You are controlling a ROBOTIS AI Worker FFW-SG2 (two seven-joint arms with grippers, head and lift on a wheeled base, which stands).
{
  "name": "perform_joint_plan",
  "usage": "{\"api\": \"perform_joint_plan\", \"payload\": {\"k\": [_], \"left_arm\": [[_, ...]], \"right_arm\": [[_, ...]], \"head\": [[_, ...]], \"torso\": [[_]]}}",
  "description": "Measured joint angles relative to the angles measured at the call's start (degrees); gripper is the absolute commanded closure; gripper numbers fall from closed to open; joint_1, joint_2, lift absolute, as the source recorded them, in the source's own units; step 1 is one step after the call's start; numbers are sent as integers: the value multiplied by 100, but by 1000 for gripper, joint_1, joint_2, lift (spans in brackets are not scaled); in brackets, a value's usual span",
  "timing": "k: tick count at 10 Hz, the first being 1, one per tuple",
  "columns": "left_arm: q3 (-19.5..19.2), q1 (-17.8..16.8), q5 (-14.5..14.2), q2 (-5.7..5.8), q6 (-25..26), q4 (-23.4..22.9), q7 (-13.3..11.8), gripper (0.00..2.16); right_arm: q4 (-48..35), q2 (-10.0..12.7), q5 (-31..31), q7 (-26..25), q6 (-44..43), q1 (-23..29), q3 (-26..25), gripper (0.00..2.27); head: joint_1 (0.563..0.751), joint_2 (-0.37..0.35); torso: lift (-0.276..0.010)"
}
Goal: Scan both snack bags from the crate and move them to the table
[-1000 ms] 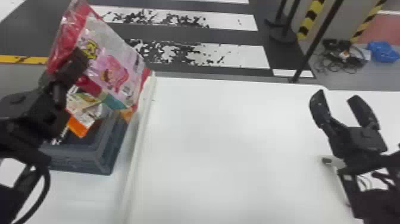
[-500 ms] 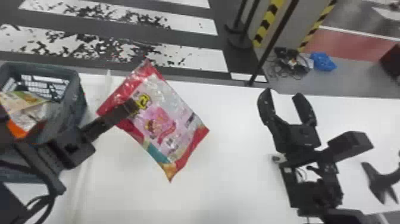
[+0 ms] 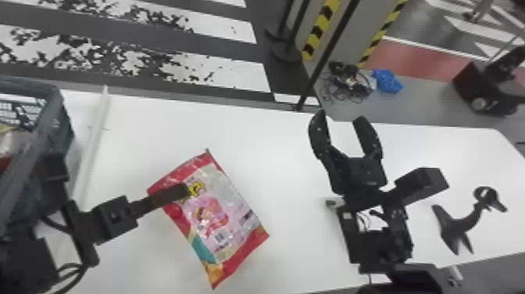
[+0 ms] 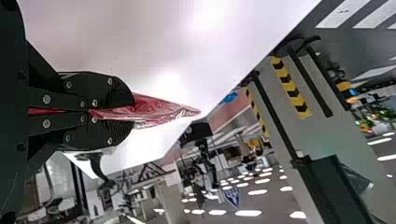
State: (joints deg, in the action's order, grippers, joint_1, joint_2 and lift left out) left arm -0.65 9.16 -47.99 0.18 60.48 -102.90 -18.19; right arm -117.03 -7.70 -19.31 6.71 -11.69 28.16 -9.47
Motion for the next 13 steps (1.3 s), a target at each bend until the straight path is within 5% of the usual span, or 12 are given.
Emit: {"api": "perform_joint_plan", "payload": {"k": [3,4,5,6,7,9,11,13], "left_arm": [[1175,-810,1542,0,-905,1208,252,1878],[1477,-1060,1860,0,-1374,1640,321,1875],[1665,-1249,1992,0,-1758,1977,337,1585],[1802,-1338,2101,0,-1957,2126,357,313],[1921,-1359,2203,0,-2034,2145,364,-1],[2144,-1329,2564,0,-2015,1917,465,33],[2551,-1070,3432,0,-1930,1097,846,33],[2546,-799,3554,0,-1837,319,834,33]], "right_arm": [[102,-29,-84,5,-137,-2,10,124],[165,-35,-101,6,-192,-6,14,124],[231,-59,-120,5,-261,-16,15,124],[288,-81,-131,5,-306,-23,15,124],[335,-95,-134,5,-346,-32,16,124],[351,-114,-125,7,-389,-42,29,124],[325,-183,-72,77,-371,17,25,113],[272,-237,-100,115,-299,101,39,117]], "head": [[695,-350],[695,-350],[695,-350],[695,-350],[695,-350],[695,-350],[695,-350],[695,-350]], "torso": [[-87],[-87],[-87],[-87],[-87],[-87],[-87],[-87]]}}
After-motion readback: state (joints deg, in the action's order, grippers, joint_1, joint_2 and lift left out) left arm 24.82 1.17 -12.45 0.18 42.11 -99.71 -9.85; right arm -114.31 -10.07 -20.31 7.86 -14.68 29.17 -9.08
